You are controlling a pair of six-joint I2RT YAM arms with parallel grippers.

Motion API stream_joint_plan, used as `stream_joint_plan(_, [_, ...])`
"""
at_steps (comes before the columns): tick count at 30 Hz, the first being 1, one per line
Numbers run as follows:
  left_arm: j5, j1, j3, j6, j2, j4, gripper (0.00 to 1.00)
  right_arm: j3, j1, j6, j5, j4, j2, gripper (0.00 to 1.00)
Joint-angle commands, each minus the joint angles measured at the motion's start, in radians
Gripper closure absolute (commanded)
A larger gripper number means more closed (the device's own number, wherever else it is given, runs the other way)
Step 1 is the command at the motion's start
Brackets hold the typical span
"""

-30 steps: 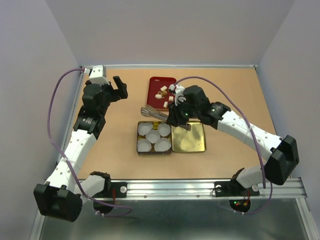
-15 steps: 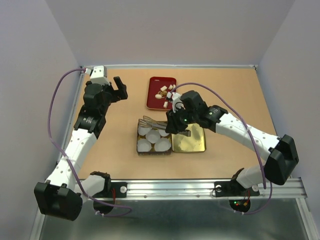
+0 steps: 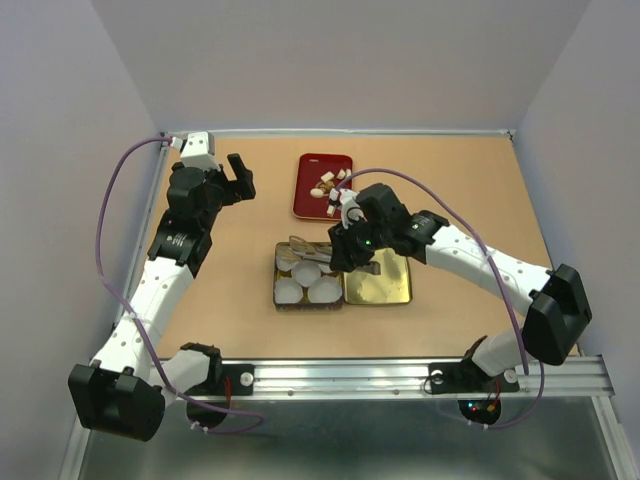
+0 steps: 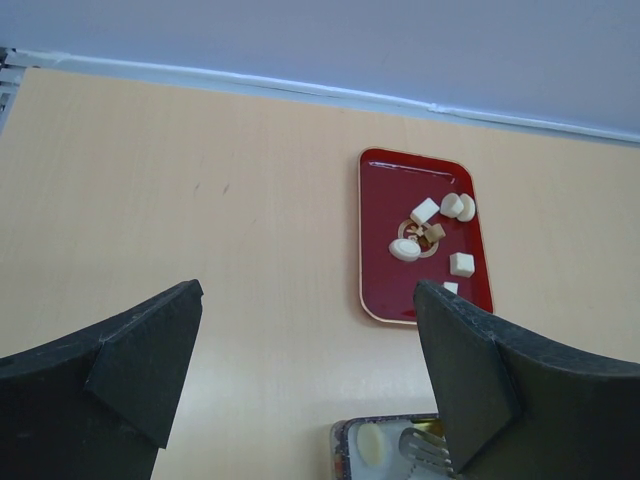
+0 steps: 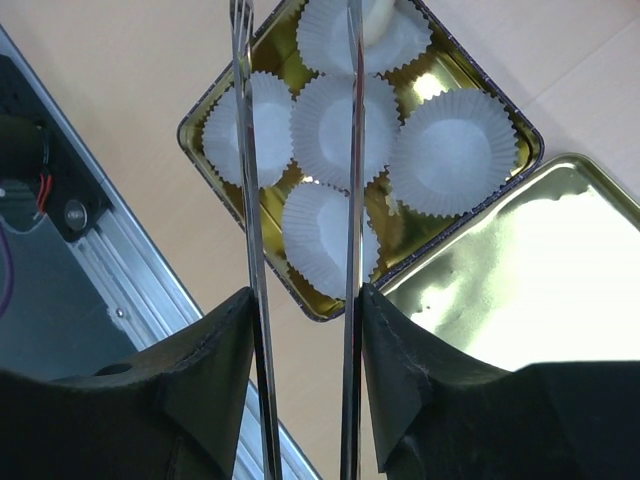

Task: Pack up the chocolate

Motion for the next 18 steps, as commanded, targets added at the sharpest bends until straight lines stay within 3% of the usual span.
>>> stream_joint_plan(1, [-0.012, -0.004, 0.048, 0.014, -0.005, 0.018, 0.01, 0.044, 0.01, -0.019, 0.021, 0.011, -0.011, 0.5])
stream_joint_plan(10, [-0.01, -0.004, 0.048, 0.013, -0.005, 0.018, 0.01, 0.158, 0.012, -0.004, 0.238, 0.034, -0.001, 0.53])
stream_joint_plan(18, [-0.007, -0.004, 0.046, 0.013, -0.016, 0.02, 0.01, 0.286, 0.01, -0.047, 0.476, 0.049, 0.156, 0.53])
